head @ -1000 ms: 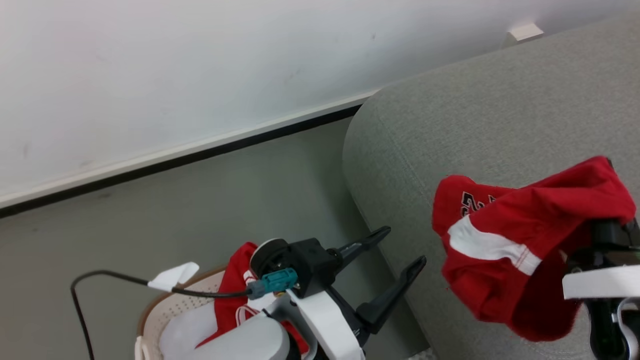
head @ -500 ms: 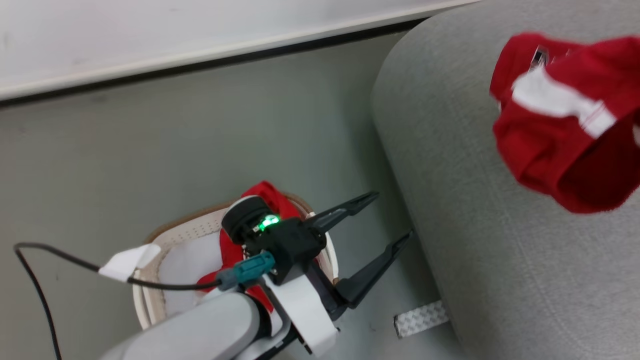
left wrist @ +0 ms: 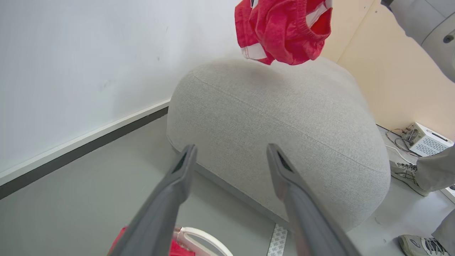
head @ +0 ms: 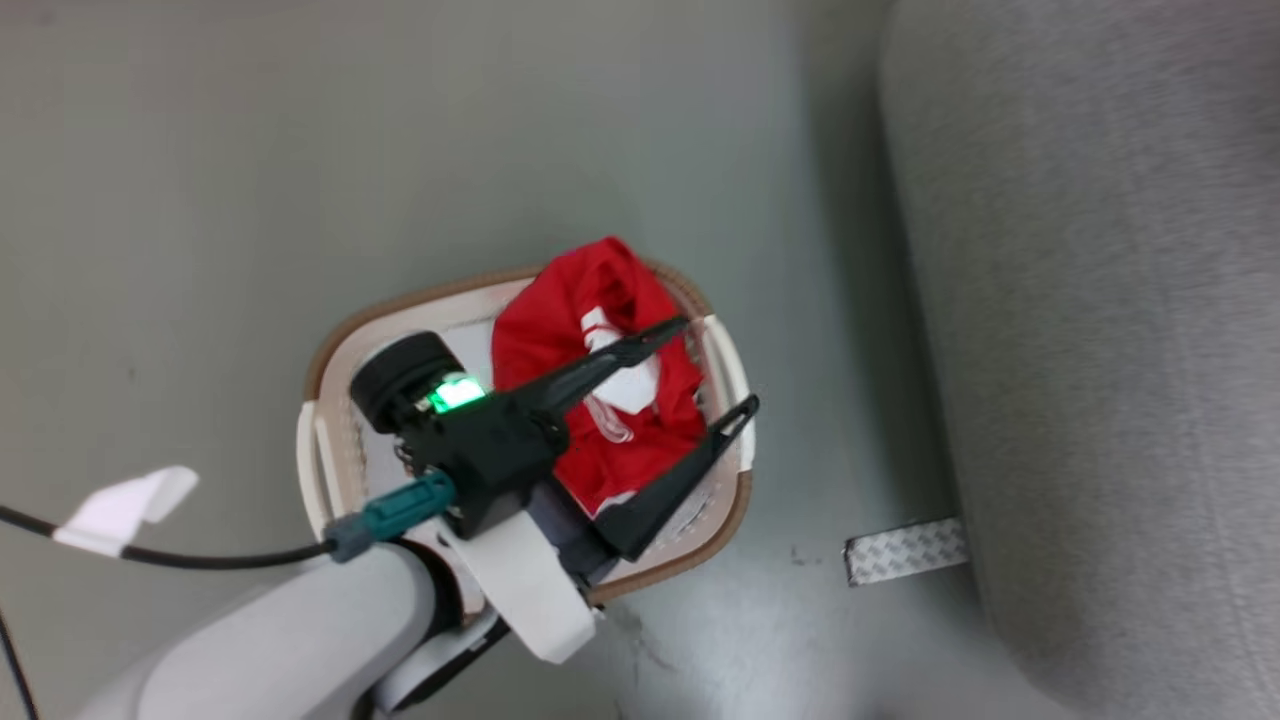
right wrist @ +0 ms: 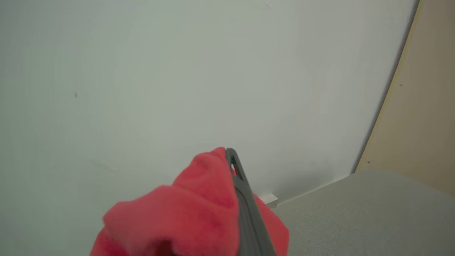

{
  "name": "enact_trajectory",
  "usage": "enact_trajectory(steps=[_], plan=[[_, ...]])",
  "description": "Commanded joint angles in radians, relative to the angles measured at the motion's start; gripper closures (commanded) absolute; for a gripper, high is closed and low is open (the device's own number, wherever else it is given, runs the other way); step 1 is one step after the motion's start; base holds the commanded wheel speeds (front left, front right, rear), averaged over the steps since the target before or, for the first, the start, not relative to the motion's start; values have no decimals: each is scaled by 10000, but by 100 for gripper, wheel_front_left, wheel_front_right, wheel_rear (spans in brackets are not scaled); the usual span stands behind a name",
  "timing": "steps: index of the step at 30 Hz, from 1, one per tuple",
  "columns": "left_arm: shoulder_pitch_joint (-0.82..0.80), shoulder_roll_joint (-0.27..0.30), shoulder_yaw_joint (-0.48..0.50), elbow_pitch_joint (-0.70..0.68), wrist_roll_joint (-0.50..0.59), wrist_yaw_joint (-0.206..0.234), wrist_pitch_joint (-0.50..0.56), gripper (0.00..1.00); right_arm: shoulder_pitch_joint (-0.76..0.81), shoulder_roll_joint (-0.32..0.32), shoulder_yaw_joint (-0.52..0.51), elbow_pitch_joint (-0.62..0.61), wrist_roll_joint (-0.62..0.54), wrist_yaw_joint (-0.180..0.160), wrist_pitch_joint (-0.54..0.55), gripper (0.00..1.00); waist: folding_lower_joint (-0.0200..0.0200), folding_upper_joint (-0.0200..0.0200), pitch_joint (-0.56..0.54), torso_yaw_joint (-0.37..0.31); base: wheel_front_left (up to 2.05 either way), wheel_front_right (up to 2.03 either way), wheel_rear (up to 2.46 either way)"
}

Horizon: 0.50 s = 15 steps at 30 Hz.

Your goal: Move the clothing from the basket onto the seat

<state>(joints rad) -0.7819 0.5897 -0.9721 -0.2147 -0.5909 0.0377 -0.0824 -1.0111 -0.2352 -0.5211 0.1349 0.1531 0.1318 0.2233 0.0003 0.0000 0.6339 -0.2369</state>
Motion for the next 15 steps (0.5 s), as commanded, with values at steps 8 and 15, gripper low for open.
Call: enact_trajectory(steps=[8, 15], plan=[[-156, 451, 289, -190, -173, 65, -202, 0, 289, -397, -618, 1159, -2173, -22, 120, 100, -3, 0, 949, 452, 0, 0, 0], [-197, 617, 452, -110, -252, 103, -290, 0, 1712, 139, -847, 1224, -3229, -22, 909, 95, -3, 0, 980, 424, 0, 0, 0]])
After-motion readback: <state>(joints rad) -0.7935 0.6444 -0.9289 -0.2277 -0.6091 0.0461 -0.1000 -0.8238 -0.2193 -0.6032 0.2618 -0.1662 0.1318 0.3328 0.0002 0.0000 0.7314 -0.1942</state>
